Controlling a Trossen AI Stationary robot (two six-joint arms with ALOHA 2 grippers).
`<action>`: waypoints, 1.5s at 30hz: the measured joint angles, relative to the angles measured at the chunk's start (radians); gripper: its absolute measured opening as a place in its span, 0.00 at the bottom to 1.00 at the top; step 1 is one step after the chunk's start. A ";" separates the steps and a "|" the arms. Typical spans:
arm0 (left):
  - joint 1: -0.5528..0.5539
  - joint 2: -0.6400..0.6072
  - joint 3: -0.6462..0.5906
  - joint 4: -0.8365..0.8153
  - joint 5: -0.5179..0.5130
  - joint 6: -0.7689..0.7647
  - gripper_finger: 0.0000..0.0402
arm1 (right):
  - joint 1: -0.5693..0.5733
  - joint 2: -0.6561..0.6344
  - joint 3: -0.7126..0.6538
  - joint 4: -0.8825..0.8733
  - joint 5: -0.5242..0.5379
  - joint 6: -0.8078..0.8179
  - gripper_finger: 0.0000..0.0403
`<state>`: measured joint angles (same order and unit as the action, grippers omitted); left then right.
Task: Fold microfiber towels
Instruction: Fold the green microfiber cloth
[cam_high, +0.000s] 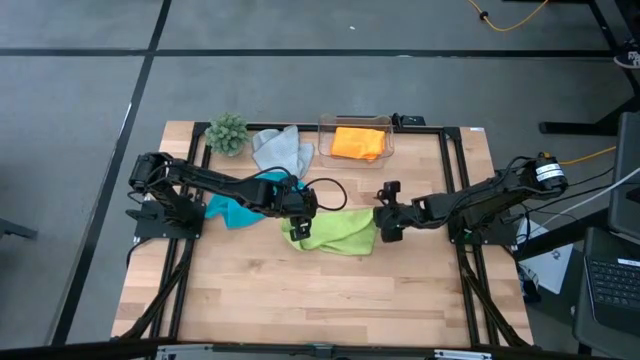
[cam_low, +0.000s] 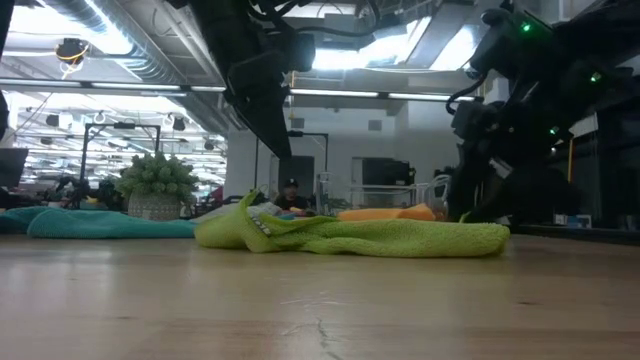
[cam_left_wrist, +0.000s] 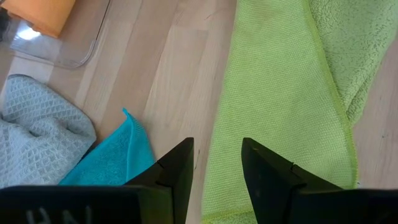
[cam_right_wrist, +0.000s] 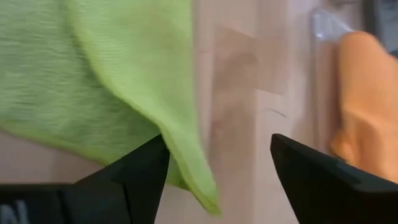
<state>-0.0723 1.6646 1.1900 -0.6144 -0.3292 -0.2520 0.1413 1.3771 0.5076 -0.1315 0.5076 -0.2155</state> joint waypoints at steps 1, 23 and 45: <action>0.000 0.000 0.000 0.000 0.000 0.000 0.32 | 0.000 0.000 0.000 0.000 -0.017 0.000 0.67; 0.003 0.038 0.001 0.229 0.091 0.077 0.32 | -0.002 0.000 -0.001 0.032 0.029 0.054 0.01; -0.107 0.132 0.000 0.203 0.384 0.000 0.33 | -0.004 0.000 -0.002 0.073 0.040 0.144 0.01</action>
<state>-0.1791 1.7962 1.1904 -0.4110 0.0551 -0.2525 0.1375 1.3772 0.5060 -0.0588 0.5476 -0.0711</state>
